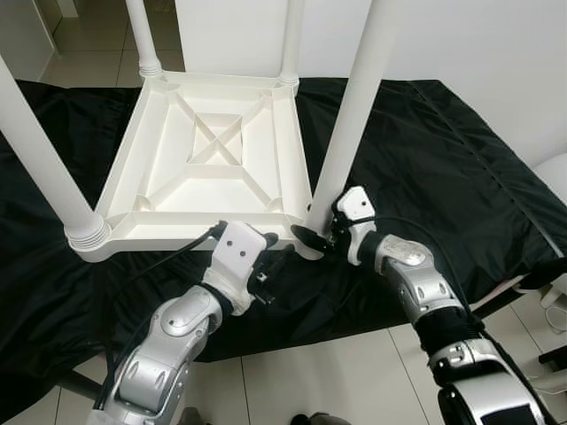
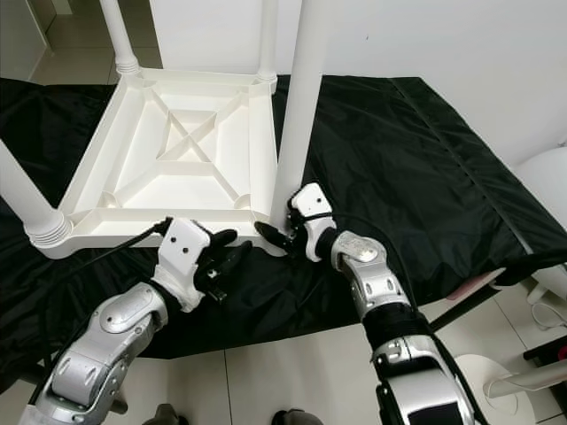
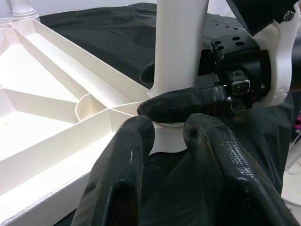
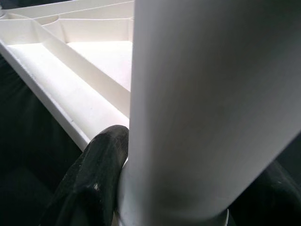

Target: Building children table

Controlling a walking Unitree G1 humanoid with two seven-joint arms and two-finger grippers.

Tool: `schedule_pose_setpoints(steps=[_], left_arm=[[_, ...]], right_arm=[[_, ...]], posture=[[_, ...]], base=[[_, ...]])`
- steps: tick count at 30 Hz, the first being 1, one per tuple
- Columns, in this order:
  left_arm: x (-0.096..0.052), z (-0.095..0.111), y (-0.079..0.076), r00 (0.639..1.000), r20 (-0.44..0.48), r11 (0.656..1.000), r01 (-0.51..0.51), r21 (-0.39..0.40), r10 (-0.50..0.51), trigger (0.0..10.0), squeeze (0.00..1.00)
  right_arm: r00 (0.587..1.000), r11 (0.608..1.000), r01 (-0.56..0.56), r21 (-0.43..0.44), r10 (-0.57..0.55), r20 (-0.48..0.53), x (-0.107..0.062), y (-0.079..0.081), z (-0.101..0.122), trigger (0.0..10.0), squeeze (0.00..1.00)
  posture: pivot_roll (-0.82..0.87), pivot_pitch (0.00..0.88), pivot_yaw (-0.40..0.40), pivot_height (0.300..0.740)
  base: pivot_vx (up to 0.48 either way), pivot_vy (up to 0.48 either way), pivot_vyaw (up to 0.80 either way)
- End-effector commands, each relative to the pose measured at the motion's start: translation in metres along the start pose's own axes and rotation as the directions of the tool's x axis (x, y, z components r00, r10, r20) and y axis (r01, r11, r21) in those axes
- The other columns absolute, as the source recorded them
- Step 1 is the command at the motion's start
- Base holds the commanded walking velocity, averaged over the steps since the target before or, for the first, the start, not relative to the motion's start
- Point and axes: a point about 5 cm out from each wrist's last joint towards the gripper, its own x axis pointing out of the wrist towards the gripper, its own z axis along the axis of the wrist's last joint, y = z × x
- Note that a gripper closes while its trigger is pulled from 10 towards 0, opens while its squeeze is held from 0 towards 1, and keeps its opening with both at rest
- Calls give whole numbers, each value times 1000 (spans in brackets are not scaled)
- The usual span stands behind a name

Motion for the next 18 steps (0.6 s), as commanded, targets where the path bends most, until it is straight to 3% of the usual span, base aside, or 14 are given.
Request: schedule_pose_setpoints(steps=[1, 7, 8, 13, 14, 16, 18], left_arm=[[0, -3, -1, 1000, -14, 1000, 6, -12, -6, 10000, 0], [0, -3, -2, 1000, -12, 1000, 3, -16, -3, 10000, 0], [0, -3, -3, 1000, -13, 1000, 4, -17, -4, 10000, 0], [0, -3, -3, 1000, -13, 1000, 5, -19, -6, 10000, 0], [0, -3, -3, 1000, -13, 1000, 6, -19, -6, 10000, 0], [0, -3, -3, 1000, -13, 1000, 6, -19, -6, 10000, 0], [0, -3, -3, 1000, -12, 1000, 4, -21, -5, 10000, 0]], right_arm=[[991, 988, 133, 84, -130, -35, -2, 3, -11, 10000, 0], [959, 952, 285, 110, -282, -37, -2, 12, -14, 10000, 0], [938, 931, 346, 119, -343, -43, -2, 15, -15, 10000, 0], [902, 893, 431, 130, -428, -48, -2, 23, -14, 10000, 0], [875, 865, 484, 129, -482, -50, -2, 29, -13, 10000, 0], [875, 865, 484, 129, -482, -50, -2, 29, -13, 10000, 0], [810, 797, 584, 155, -584, -48, -2, 40, -8, 10000, 0]], posture=[[-8, 109, -42, 740], [-9, 111, -42, 740], [-11, 111, -42, 740], [-10, 112, -44, 740], [-11, 112, -44, 740], [-11, 112, -44, 740], [-7, 112, -45, 740]], base=[[0, 0, 0], [0, 0, 0], [0, 0, 0], [0, 0, 0], [0, 0, 0], [0, 0, 0], [0, 0, 0]])
